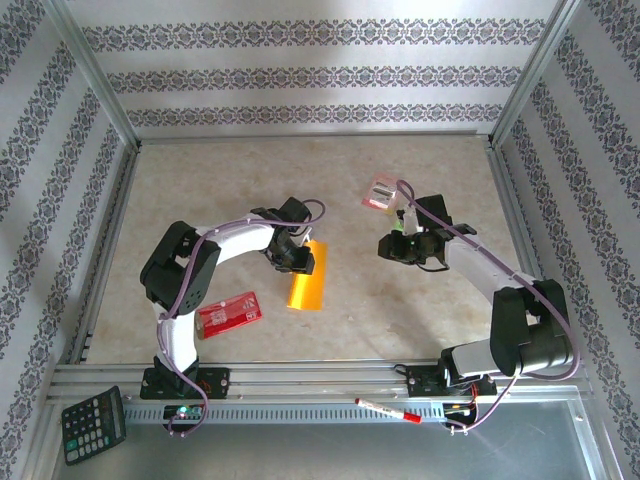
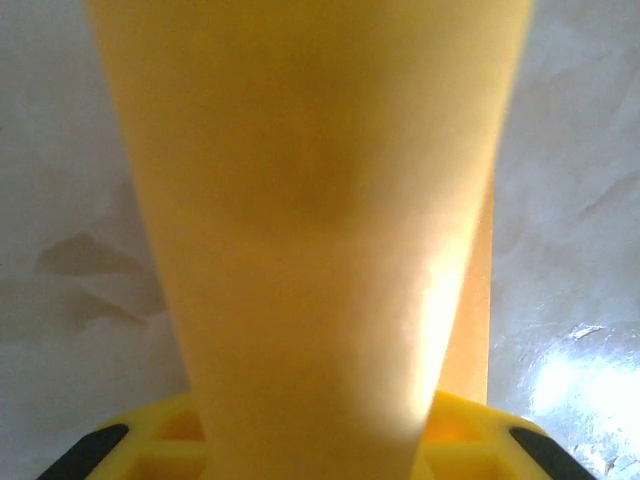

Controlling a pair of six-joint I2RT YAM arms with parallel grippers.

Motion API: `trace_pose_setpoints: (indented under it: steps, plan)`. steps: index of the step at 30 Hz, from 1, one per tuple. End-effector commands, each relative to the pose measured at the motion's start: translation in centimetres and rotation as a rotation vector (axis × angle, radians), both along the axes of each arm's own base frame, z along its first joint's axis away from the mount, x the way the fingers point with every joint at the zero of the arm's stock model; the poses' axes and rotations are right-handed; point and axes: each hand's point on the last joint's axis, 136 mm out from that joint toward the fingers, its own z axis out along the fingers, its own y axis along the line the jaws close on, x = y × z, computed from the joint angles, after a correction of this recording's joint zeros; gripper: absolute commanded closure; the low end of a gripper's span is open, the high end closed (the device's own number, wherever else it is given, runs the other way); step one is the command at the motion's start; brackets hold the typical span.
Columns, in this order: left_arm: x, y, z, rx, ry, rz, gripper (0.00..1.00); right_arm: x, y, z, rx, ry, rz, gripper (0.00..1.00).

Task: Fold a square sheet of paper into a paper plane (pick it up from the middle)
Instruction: First fold in half a square sheet of paper at the center of the table, then hold the square sheet of paper at the center of the table.

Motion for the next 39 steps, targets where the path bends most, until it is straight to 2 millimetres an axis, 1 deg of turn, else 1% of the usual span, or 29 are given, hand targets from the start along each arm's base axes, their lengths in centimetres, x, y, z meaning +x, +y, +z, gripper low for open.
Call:
trace_pose_setpoints:
  steps: [1,6,23,39]
  plan:
    - [-4.8,4.9,-2.7,0.213,0.188,0.045,0.70,-0.6,-0.9,-0.2,-0.029,0.012,-0.004,0.71]
    - [-4.7,5.0,-2.9,0.230,0.187,0.032,0.68,-0.7,-1.0,-0.3,-0.033,0.014,-0.006,0.71]
    - [-4.4,5.9,-3.3,0.318,0.180,-0.041,0.64,-0.8,-0.9,-0.5,-0.024,0.020,-0.005,0.71]
    - [-4.5,5.8,-3.9,0.332,0.183,-0.036,0.65,-0.8,-0.9,-0.3,-0.022,0.015,-0.005,0.71]
